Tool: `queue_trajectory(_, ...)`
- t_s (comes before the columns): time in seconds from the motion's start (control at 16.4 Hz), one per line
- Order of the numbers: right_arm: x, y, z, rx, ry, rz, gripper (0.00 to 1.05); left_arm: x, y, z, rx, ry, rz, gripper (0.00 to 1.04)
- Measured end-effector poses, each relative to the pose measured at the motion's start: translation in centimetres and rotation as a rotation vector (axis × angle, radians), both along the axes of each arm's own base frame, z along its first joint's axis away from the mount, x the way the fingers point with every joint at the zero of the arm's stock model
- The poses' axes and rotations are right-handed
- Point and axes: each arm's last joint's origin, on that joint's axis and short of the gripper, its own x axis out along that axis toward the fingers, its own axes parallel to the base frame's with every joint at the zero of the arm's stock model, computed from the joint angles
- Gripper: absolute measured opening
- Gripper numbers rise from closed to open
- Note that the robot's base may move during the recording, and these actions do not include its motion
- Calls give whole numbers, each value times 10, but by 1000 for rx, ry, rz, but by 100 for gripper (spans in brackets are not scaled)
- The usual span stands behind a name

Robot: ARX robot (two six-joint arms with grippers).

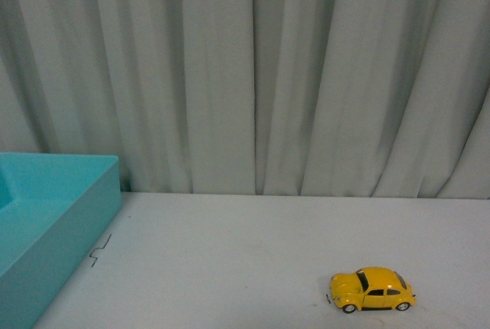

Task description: Wind up and store yellow beetle toy

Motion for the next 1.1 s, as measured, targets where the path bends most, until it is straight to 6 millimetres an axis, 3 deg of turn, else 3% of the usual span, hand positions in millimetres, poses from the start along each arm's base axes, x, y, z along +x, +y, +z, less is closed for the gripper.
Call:
queue_trajectory(0.18, 53, -66, 35, -50, -98, -145, 98, 0, 0, 0, 0, 0, 0, 98)
queue_trajectory(0.31, 98, -86, 28, -25, -44, -137, 98, 0, 0, 0, 0, 0, 1, 98)
queue_trajectory(0.49, 178, -80, 14, -38, 59, 34, 98, 0, 0, 0, 0, 0, 0, 98)
queue_trajectory(0.55, 201, -71, 17, -88, 45, 148, 98, 0, 0, 0, 0, 0, 0, 98)
queue_trajectory(0.61, 235, -50, 12, -165, 98, 379, 98, 0, 0, 0, 0, 0, 0, 98)
queue_trajectory(0.73, 267, -31, -21, -305, 230, 653, 98, 0, 0, 0, 0, 0, 0, 98)
queue_trajectory(0.85, 280, -36, -37, -394, 301, 824, 98, 0, 0, 0, 0, 0, 0, 98)
queue_trajectory(1.1, 292, -41, -45, -646, 358, 1029, 98, 0, 0, 0, 0, 0, 0, 98)
